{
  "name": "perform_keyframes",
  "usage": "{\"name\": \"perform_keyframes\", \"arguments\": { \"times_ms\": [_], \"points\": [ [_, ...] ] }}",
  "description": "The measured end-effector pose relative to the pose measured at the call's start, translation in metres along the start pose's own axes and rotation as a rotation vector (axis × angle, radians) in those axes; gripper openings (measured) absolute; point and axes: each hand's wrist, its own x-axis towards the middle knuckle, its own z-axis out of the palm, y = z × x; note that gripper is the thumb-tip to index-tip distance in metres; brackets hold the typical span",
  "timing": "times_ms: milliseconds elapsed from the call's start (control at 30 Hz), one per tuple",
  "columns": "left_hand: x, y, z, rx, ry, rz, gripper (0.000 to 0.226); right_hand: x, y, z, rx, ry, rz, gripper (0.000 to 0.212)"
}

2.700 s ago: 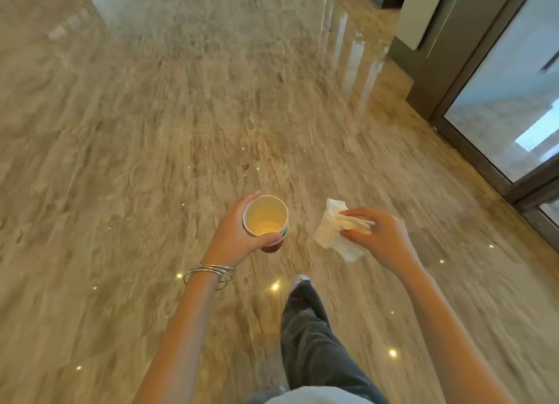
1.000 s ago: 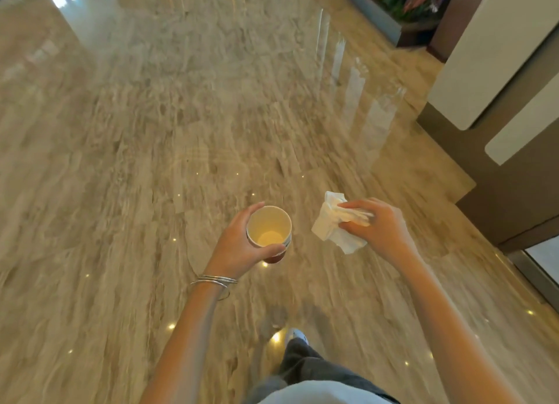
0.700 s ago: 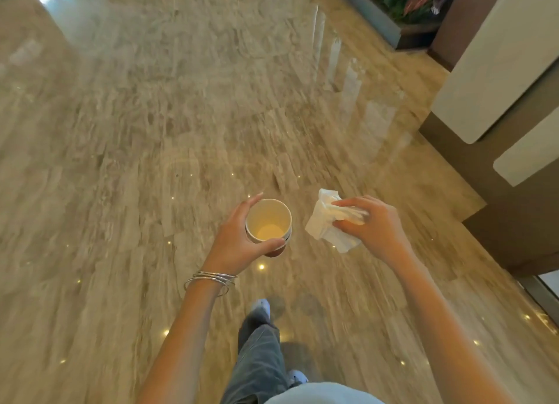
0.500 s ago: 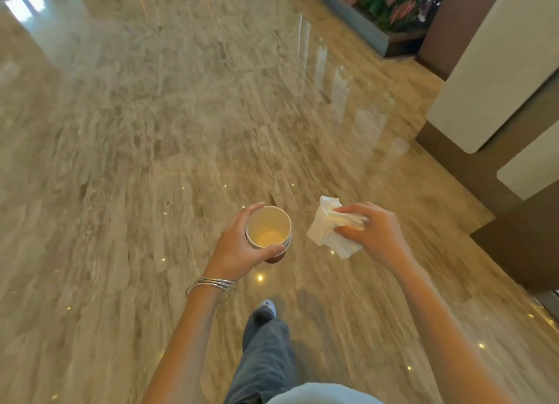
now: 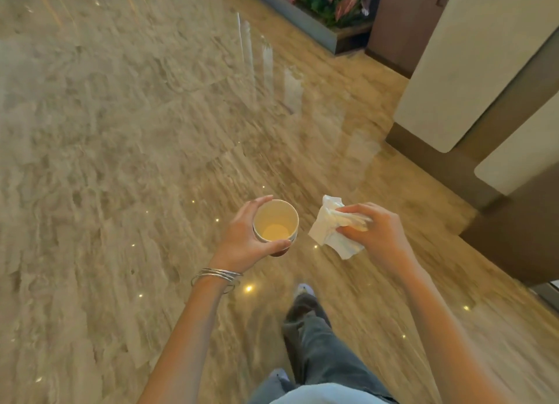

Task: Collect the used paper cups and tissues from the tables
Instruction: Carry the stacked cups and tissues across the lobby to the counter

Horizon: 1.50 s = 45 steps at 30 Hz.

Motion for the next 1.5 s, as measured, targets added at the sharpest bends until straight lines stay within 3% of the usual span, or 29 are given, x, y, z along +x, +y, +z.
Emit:
{"name": "perform_keyframes", "arguments": {
  "times_ms": [467,800,1200,1500],
  "points": [
    [0.351,-0.009,-0.011,-0.088,-0.063,0.065,0.082,0.326,-0.005,-0.038,0.033,0.099,0.007,0.027],
    [0.55,-0.031,-0.01,-0.078,-0.132,0.111,0.083,0.503,0.015,-0.058,-0.003,0.179,0.055,0.028],
    [0.868,-0.026,-0.047,-0.112,-0.249,0.221,0.084,0.773,-0.011,-0.089,0.029,0.372,0.082,0.029],
    [1.034,-0.035,0.01,-0.111,-0.369,0.217,0.083,0.917,0.042,-0.124,0.006,0.394,0.195,0.032]
  ]
}}
